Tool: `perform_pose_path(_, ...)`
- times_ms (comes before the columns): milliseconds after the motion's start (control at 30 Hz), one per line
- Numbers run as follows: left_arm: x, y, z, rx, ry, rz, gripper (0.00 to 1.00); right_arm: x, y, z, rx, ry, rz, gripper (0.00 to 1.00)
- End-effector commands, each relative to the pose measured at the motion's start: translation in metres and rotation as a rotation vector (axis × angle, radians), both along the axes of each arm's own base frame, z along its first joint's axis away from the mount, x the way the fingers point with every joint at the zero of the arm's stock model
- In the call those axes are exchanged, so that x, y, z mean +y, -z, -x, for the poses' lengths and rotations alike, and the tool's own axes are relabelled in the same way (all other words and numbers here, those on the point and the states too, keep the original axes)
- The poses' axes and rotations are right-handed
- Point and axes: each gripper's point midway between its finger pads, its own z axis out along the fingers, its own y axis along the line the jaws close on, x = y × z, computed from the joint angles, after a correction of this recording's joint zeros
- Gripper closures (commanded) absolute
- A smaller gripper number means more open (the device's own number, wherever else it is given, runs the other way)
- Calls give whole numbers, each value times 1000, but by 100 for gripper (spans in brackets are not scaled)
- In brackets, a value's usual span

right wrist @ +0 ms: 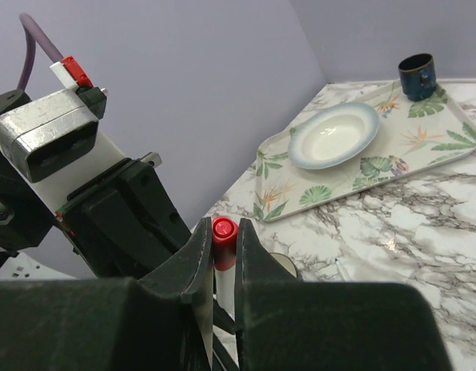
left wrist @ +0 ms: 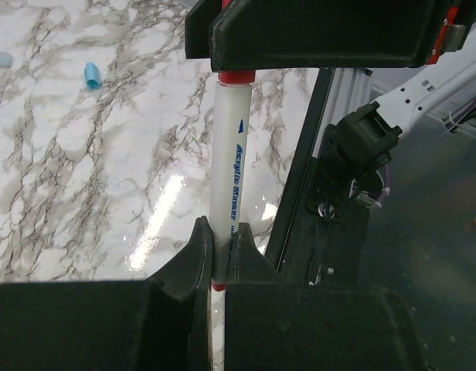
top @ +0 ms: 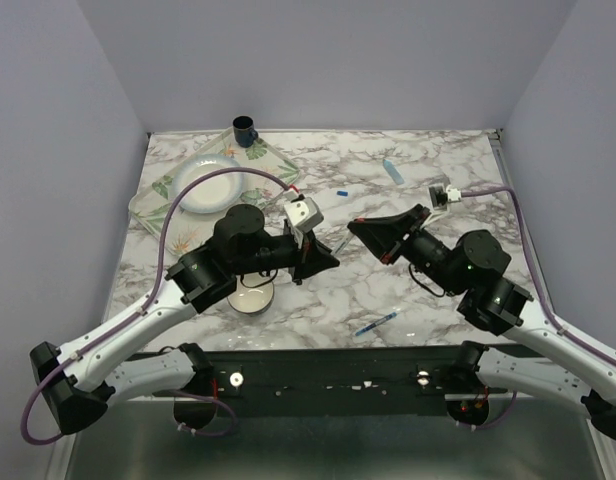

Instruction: Insert the pens into the pen caps

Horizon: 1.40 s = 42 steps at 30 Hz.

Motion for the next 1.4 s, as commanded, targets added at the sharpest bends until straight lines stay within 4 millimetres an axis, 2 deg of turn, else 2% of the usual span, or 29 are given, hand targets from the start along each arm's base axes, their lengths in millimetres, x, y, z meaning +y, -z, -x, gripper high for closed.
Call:
perform_pose_path(0, 5, -132, -46, -260, -201, 321, 100, 25, 131, 65, 264, -295, 292, 99)
perform_pose_path(167, 0, -130, -53, -255, -207, 288, 100, 35, 130, 78, 298, -375, 237, 99)
perform_pose_path(333, 2, -132, -66, -294, -257, 242, 100, 35, 146, 94, 383, -425, 248, 99)
perform_pose_path(400, 3, -135, -66, -312, -251, 242, 100, 40, 139, 106, 377, -504, 202, 99)
perform_pose_path(433, 2, -135, -66, -317, -243, 239, 100, 40, 135, 107, 375, -511, 206, 99)
perform_pose_path(533, 1, -142, -63, -311, -223, 249, 100, 32, 153, 107, 399, -483, 291, 99)
perform_pose_path(633, 0, -151, -55, -310, -189, 286, 100, 30, 148, 108, 317, -500, 267, 99)
perform_pose_path(767, 1, -164, -48, -320, -168, 322, 100, 24, 161, 103, 218, -484, 325, 99)
perform_pose_path(800, 3, -168, -47, -327, -168, 327, 100, 21, 170, 102, 219, -477, 371, 99)
perform_pose_path(967, 4, -175, -48, -344, -170, 320, 100, 26, 177, 124, 262, -611, 377, 99)
perform_pose_path(1000, 4, -178, -47, -355, -159, 318, 100, 29, 168, 139, 210, -700, 346, 99)
perform_pose_path(1033, -1, -175, -45, -352, -133, 311, 100, 28, 172, 143, 195, -718, 335, 99)
perform_pose_path(1167, 0, -177, -46, -367, -138, 316, 100, 24, 188, 144, 250, -722, 399, 99)
perform_pose_path(1267, 7, -180, -46, -381, -164, 332, 100, 28, 183, 153, 351, -753, 355, 99)
perform_pose_path(1367, 9, -187, -43, -393, -162, 340, 100, 27, 188, 140, 384, -634, 382, 99)
